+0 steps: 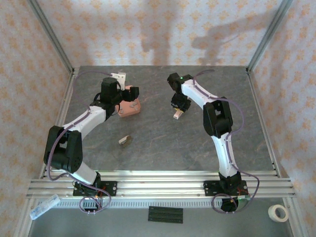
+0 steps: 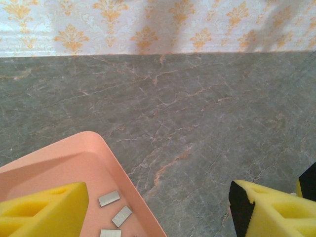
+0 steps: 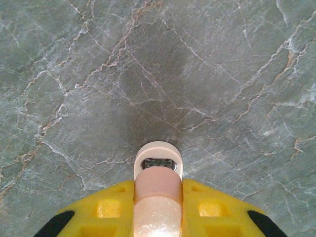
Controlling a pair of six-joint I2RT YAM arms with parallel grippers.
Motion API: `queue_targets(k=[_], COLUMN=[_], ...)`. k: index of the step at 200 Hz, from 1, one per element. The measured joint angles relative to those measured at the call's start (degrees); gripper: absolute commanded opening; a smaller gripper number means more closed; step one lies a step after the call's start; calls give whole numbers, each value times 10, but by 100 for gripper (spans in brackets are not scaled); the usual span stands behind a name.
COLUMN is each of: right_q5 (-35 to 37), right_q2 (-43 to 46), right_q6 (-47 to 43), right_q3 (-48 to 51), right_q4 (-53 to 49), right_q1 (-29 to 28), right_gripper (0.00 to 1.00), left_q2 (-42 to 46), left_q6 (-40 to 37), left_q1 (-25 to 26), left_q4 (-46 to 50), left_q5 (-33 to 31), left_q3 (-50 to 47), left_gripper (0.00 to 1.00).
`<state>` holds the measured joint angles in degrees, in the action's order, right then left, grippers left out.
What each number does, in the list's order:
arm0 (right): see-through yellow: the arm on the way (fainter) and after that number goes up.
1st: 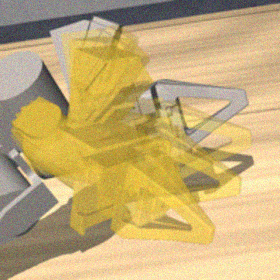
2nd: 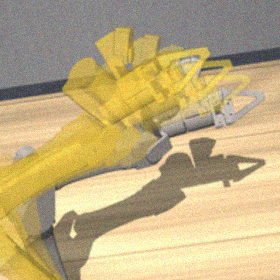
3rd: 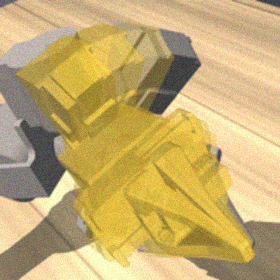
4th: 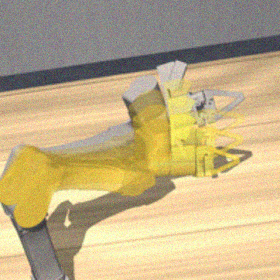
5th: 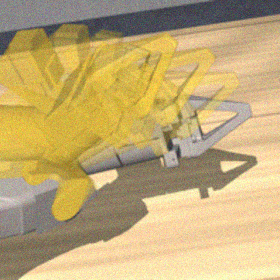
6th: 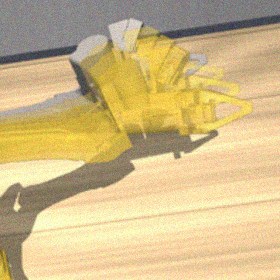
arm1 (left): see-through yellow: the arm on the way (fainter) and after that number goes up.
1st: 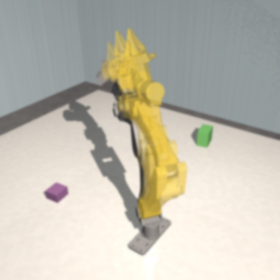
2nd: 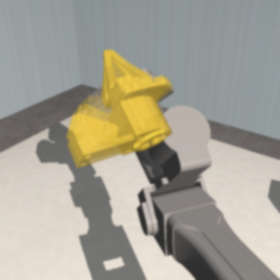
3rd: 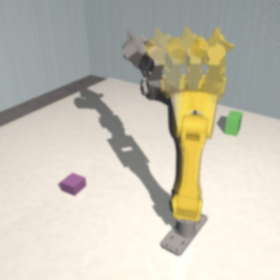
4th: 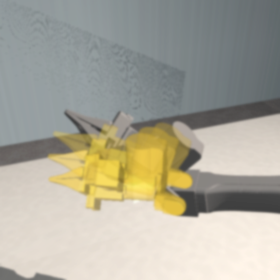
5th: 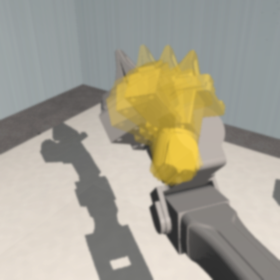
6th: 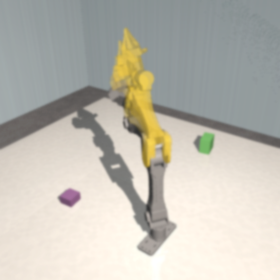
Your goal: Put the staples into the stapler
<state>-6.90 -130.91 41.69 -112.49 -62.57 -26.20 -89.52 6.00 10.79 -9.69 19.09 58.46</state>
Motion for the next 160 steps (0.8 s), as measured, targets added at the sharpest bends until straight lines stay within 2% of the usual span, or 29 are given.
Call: queue_targets(k=[25,42,80,110,160], right_q5=[0,0,-11,-49,-125], right_q2=[40,86,213,283,334], right_q6=[-36,-65,-150,-226,-352], right_q3=[50,95,201,268,347], right_q4=[45,82,176,243,313], right_q1=[0,-2,-14,-27,-38], right_gripper=[21,21,20,19,15], left_q2=[0,0,0,0,0], left_q6=[0,1,16,66,158], left_q1=[0,0,0,1,23], left_q4=[1,9,74,102,77], left_q5=[3,13,70,134,211], left_q3=[0,0,23,26,-21], left_gripper=[73,66,55,49,48])
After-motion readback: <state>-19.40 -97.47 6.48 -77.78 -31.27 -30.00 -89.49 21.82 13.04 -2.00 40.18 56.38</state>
